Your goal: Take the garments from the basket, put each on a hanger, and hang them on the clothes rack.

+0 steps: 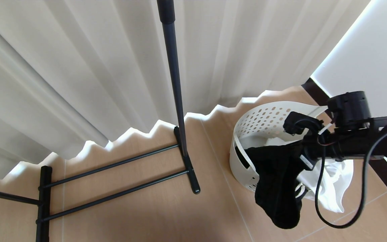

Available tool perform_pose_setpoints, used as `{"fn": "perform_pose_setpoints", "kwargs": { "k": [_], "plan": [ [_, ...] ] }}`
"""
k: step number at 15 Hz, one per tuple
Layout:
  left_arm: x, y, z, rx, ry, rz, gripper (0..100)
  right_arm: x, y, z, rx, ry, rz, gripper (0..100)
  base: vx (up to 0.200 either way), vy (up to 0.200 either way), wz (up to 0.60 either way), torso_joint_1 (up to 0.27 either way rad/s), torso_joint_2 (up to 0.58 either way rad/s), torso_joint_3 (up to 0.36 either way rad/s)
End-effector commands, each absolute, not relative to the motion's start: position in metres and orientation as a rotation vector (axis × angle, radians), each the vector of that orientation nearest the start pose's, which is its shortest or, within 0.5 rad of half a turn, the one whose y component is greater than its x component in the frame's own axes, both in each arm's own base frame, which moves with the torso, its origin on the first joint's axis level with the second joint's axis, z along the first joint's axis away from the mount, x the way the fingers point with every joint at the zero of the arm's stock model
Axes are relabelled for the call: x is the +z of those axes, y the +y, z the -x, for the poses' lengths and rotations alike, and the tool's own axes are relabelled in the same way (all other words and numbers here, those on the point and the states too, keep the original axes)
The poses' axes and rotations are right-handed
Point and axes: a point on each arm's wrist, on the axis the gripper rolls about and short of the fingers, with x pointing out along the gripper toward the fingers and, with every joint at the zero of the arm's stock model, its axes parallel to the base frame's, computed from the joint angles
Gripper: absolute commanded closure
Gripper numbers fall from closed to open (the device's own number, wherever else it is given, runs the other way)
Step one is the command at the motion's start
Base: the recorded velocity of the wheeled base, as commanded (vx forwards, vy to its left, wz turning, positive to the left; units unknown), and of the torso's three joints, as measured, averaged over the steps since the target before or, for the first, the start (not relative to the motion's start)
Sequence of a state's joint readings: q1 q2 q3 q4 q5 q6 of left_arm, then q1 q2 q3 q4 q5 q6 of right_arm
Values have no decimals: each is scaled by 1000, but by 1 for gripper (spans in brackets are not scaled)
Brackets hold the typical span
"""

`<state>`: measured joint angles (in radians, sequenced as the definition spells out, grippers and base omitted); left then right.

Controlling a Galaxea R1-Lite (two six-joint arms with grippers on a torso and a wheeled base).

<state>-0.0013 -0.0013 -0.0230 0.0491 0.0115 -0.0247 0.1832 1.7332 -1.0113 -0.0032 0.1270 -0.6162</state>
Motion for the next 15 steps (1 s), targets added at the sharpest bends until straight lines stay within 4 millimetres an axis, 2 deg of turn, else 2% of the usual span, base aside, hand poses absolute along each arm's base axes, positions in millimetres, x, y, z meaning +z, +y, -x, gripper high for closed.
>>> {"fn": "perform_pose_setpoints", "kwargs": {
  "k": [1,2,5,7,10,12,15],
  "plan": [
    [77,0,25,11,26,24,0,214,61,-231,533,455,492,100,0,0,0,0,0,0],
    [77,0,25,11,26,24,0,221,64,-220,542,422,475,100,0,0,0,0,0,0],
    [77,0,25,11,26,24,0,260,71,-175,587,220,411,100,0,0,0,0,0,0],
    [77,0,25,11,26,24,0,271,75,-167,608,136,409,100,0,0,0,0,0,0],
    [77,0,25,10,27,24,0,250,76,-166,606,131,412,100,0,0,0,0,0,0],
    [77,0,25,10,27,24,0,255,77,-169,599,68,402,100,0,0,0,4,1,43],
    [77,0,25,10,26,24,0,251,77,-170,599,75,401,100,0,0,0,2,1,163]
  ]
}}
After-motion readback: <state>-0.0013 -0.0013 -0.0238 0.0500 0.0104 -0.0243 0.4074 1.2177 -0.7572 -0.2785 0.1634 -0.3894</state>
